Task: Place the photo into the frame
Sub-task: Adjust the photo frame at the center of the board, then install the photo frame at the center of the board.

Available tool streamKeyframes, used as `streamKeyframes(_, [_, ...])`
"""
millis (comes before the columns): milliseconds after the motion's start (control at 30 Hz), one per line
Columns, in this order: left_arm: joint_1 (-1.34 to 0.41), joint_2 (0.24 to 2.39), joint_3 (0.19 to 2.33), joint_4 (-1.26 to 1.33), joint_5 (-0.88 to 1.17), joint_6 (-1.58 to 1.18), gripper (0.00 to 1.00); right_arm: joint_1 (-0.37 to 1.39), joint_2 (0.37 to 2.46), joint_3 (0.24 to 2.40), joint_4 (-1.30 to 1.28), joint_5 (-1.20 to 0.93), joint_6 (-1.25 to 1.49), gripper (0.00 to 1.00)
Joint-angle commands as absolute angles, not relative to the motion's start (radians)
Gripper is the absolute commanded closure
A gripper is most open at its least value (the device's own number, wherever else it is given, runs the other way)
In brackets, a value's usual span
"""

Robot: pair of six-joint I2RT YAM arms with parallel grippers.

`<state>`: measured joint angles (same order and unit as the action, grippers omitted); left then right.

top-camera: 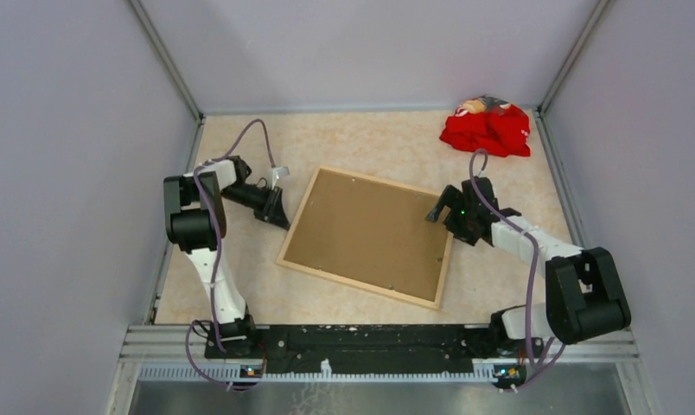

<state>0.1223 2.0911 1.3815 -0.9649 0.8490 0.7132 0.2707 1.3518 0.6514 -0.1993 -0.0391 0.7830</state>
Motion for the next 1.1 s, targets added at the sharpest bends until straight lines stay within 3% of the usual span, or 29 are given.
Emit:
streamKeyframes(0, [0.095, 2.057, 1.273, -0.981, 0.801, 0.804, 0.75, 0.264, 1.309, 0.771, -0.257, 0.034, 0.718, 0.01])
streamKeyframes(233, [0.104, 2.052, 1.388, -1.115, 0.877, 0.811, 0.73, 0.324, 1.184, 0.842, -0.262, 0.129, 0.701, 0.03])
streamKeyframes(400, [0.103, 2.102, 1.479, -1.097, 0.923, 0.737, 0.64, 0.484, 1.324, 0.91, -0.194, 0.084, 0.757, 0.09])
streamKeyframes(567, [0.079, 2.119, 1.496, -1.067, 0.942, 0.689, 0.63, 0.637, 1.511, 0.992, -0.064, 0.027, 0.824, 0.09])
streamKeyframes(800, [0.06, 2.179, 1.494, -1.044, 0.963, 0.676, 0.68, 0.759, 1.765, 1.161, 0.085, -0.067, 0.89, 0.13])
streamKeyframes(1067, [0.057, 2.199, 1.482, -1.018, 0.946, 0.671, 0.8, 0.82, 2.006, 1.367, 0.122, -0.146, 0.926, 0.17])
